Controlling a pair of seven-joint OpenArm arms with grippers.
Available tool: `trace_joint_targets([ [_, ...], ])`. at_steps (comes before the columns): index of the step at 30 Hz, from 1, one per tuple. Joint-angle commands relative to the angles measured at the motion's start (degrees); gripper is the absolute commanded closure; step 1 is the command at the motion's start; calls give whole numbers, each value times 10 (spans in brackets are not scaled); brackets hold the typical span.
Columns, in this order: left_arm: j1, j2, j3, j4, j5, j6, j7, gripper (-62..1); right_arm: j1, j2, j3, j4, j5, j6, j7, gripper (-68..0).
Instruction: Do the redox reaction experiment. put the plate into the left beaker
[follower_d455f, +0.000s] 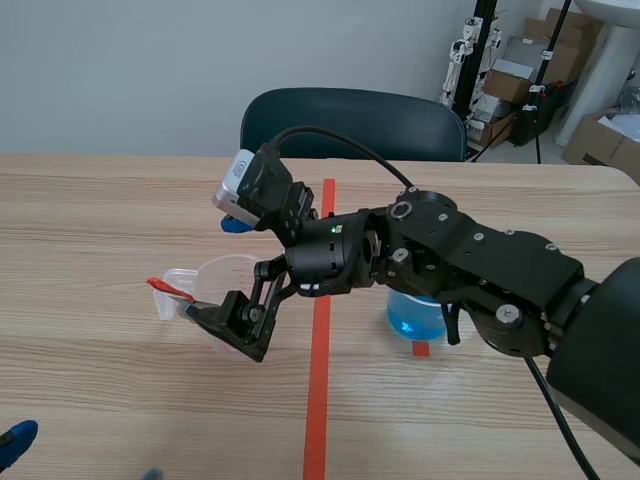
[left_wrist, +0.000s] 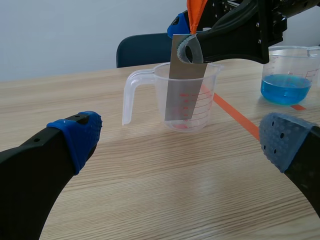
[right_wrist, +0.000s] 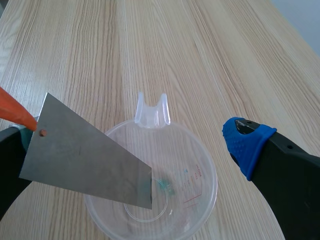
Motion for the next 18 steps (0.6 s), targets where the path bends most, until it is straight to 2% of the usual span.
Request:
trace_joint_targets([
  [1,-1,-2,0,12,-3,-3,-8,-623,7,0,1,4,10,0,10,-679],
  [7,-1,-2,0,12,-3,-3,-8,-623,7,0,1,4,10,0,9,-679],
  [18,-1,-2,0,12,-3,-3,-8,-623,2,0,1,4,10,0,-28,-679],
])
